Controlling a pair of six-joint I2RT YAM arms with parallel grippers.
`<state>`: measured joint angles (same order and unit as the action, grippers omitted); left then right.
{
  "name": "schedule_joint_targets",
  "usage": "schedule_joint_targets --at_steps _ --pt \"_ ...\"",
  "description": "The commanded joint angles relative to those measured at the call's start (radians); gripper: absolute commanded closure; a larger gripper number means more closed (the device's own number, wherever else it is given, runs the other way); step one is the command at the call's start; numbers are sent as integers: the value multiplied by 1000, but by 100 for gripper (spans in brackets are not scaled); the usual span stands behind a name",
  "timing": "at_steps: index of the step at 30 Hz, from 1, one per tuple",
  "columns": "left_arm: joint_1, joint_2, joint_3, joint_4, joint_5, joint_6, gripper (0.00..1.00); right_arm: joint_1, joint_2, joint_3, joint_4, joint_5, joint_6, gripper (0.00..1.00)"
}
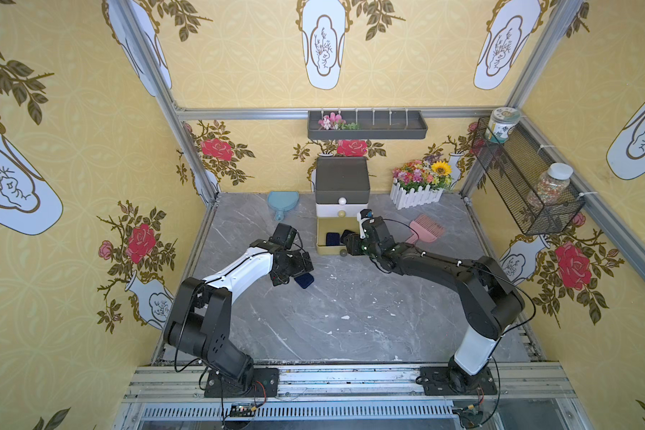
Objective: Place the brooch boxes into the drawer by color
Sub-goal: Pick up the brooch box from the center of the board.
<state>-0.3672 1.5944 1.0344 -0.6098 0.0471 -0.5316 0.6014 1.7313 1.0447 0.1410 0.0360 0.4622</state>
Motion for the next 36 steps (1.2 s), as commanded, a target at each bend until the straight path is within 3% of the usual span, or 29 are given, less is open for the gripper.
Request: schedule_joint_targets --at_steps 1,12,21,33,36 --pt "-5 35 17 -26 -31 -13 1 18 -59 -83 90 2 43 38" --pt "-27 153 77 -34 -41 -25 4 38 -185 -300 108 -5 103 35" --pt "-43 209 116 -62 -61 -30 16 32 -194 -309 104 -12 115 34" --pt "-45 237 121 -70 -70 -26 25 20 -202 -306 89 -17 116 34" --pt "-46 238 121 -70 -69 -27 33 19 -203 -307 87 -17 116 34"
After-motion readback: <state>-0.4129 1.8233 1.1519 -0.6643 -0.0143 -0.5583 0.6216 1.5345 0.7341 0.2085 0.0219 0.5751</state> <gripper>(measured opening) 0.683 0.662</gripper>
